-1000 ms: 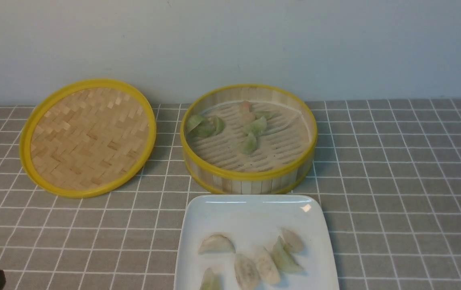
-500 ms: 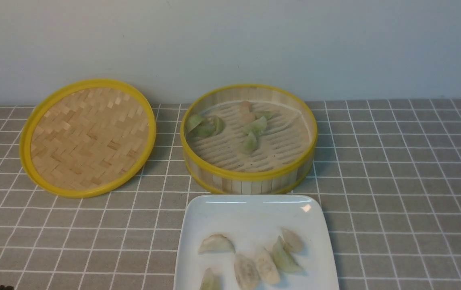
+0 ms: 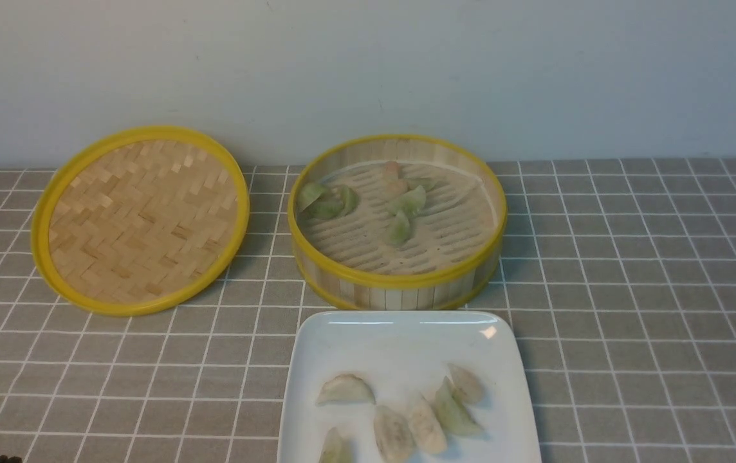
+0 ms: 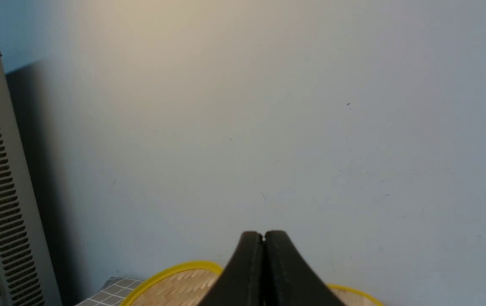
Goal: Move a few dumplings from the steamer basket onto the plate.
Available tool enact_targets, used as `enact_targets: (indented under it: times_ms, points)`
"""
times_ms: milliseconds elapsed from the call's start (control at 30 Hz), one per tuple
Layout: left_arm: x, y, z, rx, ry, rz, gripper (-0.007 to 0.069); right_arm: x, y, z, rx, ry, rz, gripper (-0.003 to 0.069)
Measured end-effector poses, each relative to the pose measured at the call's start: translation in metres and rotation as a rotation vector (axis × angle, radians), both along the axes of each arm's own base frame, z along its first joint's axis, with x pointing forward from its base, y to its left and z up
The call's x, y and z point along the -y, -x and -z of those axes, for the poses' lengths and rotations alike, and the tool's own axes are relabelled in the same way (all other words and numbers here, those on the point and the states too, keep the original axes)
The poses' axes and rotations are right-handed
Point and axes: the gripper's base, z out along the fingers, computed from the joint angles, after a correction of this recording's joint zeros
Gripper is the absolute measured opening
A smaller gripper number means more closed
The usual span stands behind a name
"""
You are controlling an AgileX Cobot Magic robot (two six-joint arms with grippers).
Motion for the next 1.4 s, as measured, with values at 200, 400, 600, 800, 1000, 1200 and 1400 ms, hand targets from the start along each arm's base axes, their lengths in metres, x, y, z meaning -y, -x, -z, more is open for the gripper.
enact_targets:
  times_ms: [200, 400, 600, 800, 1000, 1200, 1400]
  points:
    - [0.000, 0.000, 0.000, 0.000, 0.000, 0.000, -0.0005, 0.001, -0.002, 0.002, 0.031, 0.076, 0.042, -0.0015]
    - [0.000, 0.000, 0.000, 0.000, 0.000, 0.000, -0.0005, 0.000, -0.018, 0.031, -0.033, 0.217, 0.263, -0.0015]
    - [0.000, 0.000, 0.000, 0.000, 0.000, 0.000, -0.0005, 0.004, -0.042, 0.098, -0.254, 0.325, 0.450, -0.0015]
    - [0.000, 0.000, 0.000, -0.001, 0.000, 0.000, -0.0005, 0.007, -0.051, 0.160, -0.448, 0.375, 0.484, -0.0015]
    - [0.000, 0.000, 0.000, -0.001, 0.000, 0.000, -0.0005, 0.008, -0.051, 0.158, -0.410, 0.368, 0.492, -0.0015]
    - [0.000, 0.000, 0.000, -0.002, 0.000, 0.000, -0.0005, 0.008, -0.051, 0.158, -0.410, 0.368, 0.492, -0.0015]
    - [0.000, 0.000, 0.000, -0.002, 0.000, 0.000, -0.0005, 0.008, -0.051, 0.158, -0.410, 0.368, 0.492, -0.0015]
